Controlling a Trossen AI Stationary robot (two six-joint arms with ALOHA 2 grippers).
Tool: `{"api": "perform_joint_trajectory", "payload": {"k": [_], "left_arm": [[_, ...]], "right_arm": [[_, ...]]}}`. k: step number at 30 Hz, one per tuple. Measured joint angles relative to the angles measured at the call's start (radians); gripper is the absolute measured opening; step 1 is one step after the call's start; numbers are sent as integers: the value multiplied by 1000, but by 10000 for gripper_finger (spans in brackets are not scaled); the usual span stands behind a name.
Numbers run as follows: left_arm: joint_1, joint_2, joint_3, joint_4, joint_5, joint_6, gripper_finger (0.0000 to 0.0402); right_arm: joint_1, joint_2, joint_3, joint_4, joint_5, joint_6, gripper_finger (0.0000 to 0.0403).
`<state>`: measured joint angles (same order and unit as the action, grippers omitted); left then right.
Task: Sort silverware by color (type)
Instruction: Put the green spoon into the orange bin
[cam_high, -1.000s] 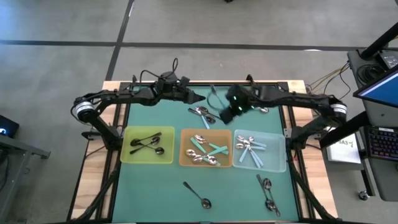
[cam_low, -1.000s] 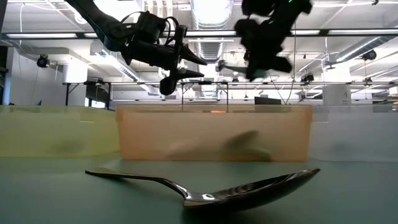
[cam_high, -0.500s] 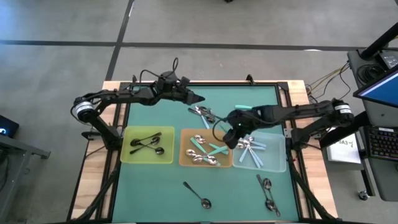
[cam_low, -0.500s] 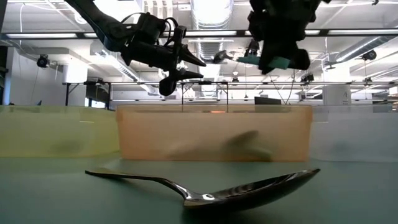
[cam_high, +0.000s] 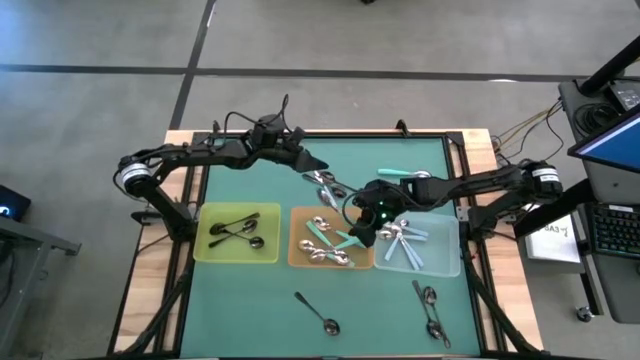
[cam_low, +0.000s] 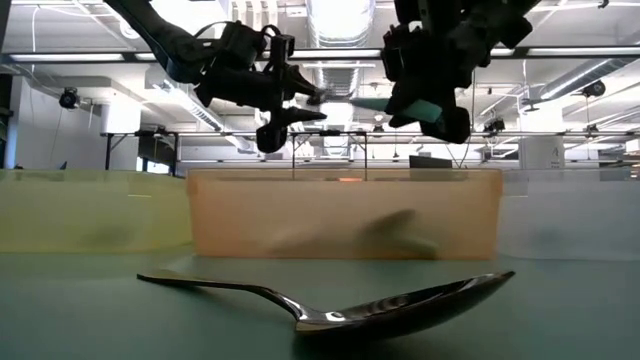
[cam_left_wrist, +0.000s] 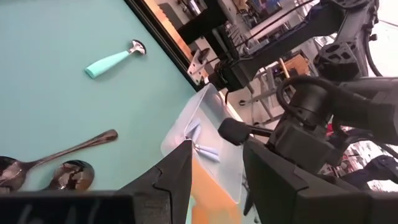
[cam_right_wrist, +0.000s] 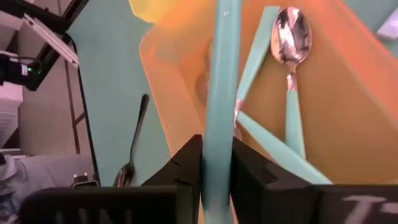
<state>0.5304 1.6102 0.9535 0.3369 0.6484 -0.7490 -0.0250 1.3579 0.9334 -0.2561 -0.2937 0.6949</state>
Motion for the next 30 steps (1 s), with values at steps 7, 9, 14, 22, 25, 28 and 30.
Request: {"api": "perform_joint_trajectory", "payload": {"k": [7,9,14,22,25,28,30], "left_arm": [[0,-2,0,-8,9,0,126],[0,-2,0,-8,9,0,126],[2,-2,0,-8,9,6,126],[2,-2,0,-8,-3,8,126],[2,-2,0,-8,-11,10,126],[3,-2,0,-8,-12,25,126],[3,-2,0,-8,-13,33,126]], "right_arm": [[-2,0,2,-15,5,1,157],[-6,0,2,-33,6,1,169],[-15,-19,6,-76,6,-7,166],[-141,-86,7,-278,56,-5,141],[-227,-100,7,-407,172,-6,137],[-335,-96,7,-521,235,-52,137],[-407,-80,7,-553,242,-126,140]]}}
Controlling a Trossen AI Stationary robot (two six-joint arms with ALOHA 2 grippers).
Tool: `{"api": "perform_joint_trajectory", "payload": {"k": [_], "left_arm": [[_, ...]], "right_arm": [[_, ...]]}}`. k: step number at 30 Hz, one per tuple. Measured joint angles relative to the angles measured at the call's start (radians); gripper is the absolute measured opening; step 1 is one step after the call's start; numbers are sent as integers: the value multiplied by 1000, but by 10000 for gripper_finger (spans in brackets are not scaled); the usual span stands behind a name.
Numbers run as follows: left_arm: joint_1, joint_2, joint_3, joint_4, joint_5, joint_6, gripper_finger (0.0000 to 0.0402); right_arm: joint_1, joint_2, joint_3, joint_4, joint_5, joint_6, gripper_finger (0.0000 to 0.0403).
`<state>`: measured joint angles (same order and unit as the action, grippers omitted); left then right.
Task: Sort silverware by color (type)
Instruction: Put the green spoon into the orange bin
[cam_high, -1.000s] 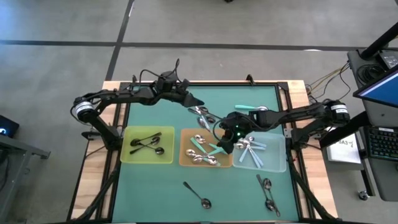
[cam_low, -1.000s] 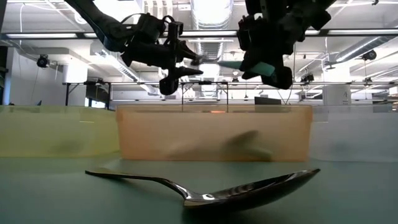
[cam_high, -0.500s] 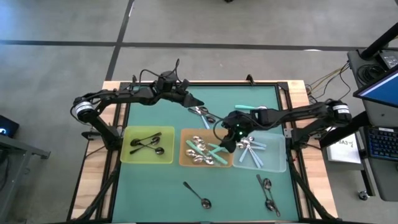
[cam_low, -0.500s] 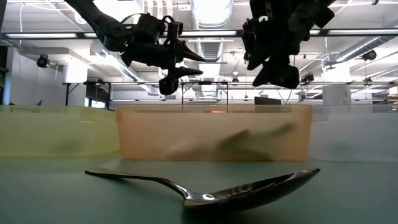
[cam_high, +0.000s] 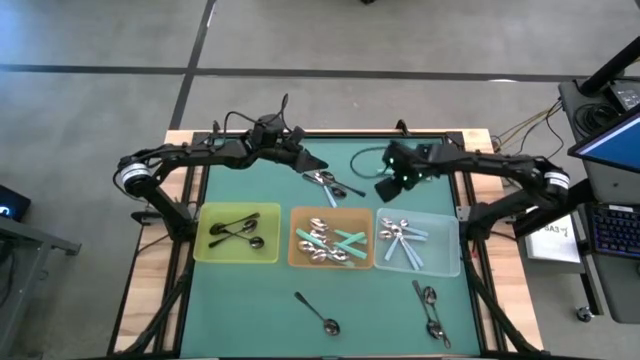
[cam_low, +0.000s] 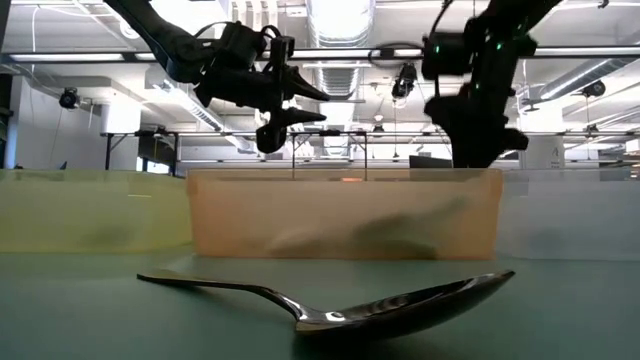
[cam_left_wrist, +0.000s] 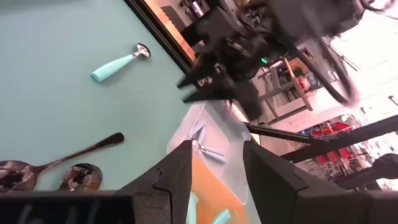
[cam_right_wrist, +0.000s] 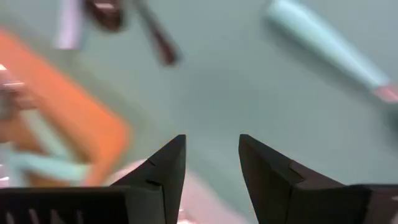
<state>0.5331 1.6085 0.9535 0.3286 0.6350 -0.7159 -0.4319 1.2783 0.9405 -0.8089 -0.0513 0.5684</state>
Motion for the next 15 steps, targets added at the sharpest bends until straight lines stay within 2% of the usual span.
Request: {"api": "perform_joint_trajectory", "payload": {"k": [6,12,15], "left_arm": [[2,0,0,0,-76,1,126],[8,0,0,0,-104,1,126],[14,0,0,0,-121,1,126]], "right_arm": [[-175,98,0,9,2,-270,148],[-288,246,0,35,3,-445,150],[-321,311,27,37,1,-476,151]]}}
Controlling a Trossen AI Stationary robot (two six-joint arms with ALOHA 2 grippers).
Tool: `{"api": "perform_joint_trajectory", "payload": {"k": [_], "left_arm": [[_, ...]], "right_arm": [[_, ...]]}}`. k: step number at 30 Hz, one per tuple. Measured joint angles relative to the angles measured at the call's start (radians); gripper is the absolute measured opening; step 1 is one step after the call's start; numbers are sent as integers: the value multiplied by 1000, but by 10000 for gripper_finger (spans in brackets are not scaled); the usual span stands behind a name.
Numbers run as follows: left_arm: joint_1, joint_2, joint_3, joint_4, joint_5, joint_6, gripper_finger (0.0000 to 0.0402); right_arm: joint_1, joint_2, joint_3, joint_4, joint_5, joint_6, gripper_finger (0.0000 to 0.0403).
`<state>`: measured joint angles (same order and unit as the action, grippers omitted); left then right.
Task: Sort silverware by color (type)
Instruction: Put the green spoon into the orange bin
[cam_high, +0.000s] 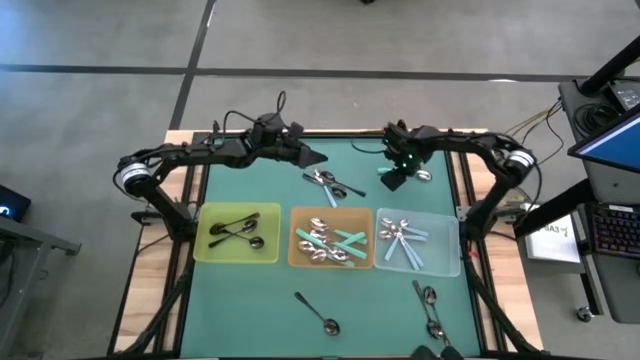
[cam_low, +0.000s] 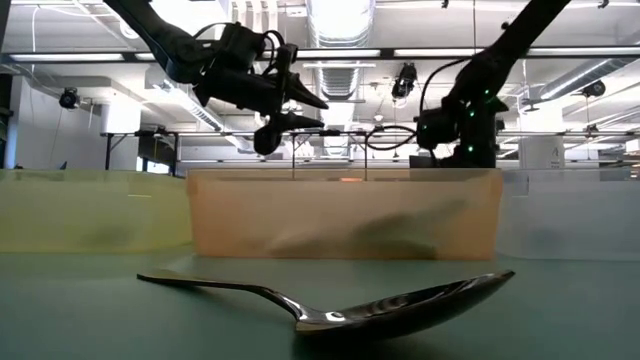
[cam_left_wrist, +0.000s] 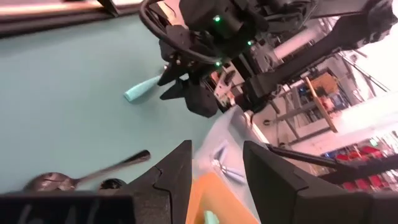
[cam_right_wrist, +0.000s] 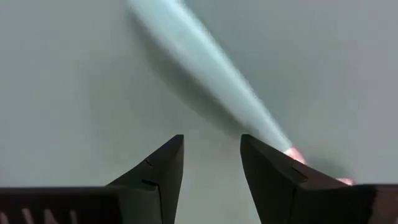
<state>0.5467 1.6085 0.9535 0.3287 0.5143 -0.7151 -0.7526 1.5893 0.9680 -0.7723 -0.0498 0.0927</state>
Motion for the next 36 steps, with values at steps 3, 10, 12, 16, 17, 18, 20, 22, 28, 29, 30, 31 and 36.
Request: {"api": "perform_joint_trajectory", "payload": {"k": [3,10,12,16,17,18,20,22,28,29,30,31,36], "left_arm": [[5,0,0,0,-34,-3,126],[11,0,0,0,-59,-8,126],[12,0,0,0,-69,-7,126],[17,0,0,0,-79,-1,126],[18,0,0,0,-79,-1,126],[19,0,0,0,-79,0,126],[21,0,0,0,-80,0,126],[21,0,0,0,-81,0,126],[21,0,0,-1,-80,0,126],[21,0,0,-1,-80,0,126],[21,0,0,-1,-80,0,126],[21,0,0,-1,-80,0,126],[20,0,0,-1,-75,0,126]], "right_arm": [[-14,37,44,-15,0,-15,151],[-14,49,123,-40,4,-88,151],[-14,49,124,-14,41,-106,151],[-16,67,116,3,76,-134,151],[-17,80,114,6,76,-139,151],[-19,96,111,5,76,-147,151],[-19,134,112,3,72,-174,150],[-20,173,114,10,76,-209,149],[-20,262,113,12,58,-209,122],[-20,267,113,9,52,-199,112],[-20,268,113,7,47,-187,100],[-20,267,113,8,42,-180,85],[-20,240,112,11,44,-145,44]]}}
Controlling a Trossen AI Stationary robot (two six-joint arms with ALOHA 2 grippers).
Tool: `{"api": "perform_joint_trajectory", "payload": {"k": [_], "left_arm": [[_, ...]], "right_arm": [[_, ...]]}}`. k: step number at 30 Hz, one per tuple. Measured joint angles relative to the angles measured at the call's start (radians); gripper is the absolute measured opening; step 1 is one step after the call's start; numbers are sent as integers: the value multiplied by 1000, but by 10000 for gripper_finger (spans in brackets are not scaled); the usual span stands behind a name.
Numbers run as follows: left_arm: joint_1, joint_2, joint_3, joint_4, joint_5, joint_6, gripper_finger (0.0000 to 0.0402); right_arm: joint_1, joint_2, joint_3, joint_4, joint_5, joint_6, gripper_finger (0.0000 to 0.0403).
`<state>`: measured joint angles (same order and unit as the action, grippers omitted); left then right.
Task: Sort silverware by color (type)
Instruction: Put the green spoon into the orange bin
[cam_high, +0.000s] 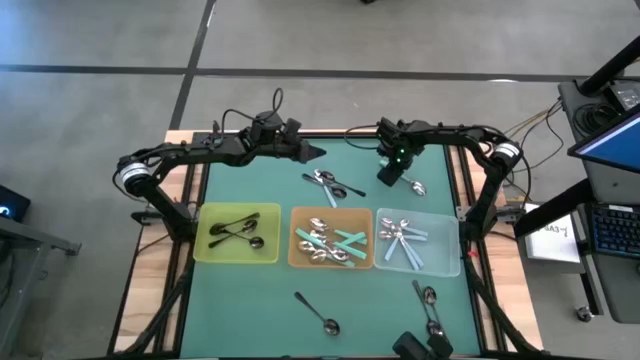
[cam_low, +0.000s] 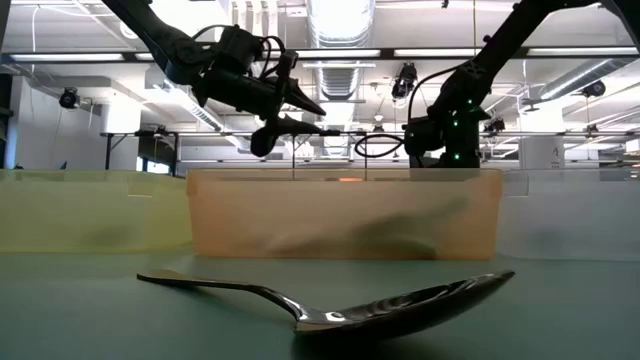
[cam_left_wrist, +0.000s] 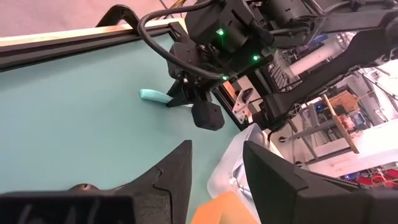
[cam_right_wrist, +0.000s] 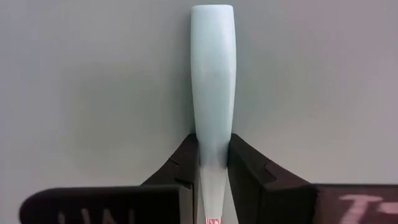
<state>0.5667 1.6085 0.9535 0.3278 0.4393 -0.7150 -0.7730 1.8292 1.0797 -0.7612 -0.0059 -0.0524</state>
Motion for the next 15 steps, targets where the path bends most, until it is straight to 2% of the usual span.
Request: {"api": "perform_joint_trajectory", "payload": {"k": [5,12,15], "left_arm": [[0,0,0,0,23,101,126],[-21,0,0,5,24,261,126],[-25,0,0,31,24,313,126]], "right_arm": [[1,-78,37,-17,-35,89,44],[55,-247,94,246,-145,230,44],[90,-301,90,382,-144,282,44]]}}
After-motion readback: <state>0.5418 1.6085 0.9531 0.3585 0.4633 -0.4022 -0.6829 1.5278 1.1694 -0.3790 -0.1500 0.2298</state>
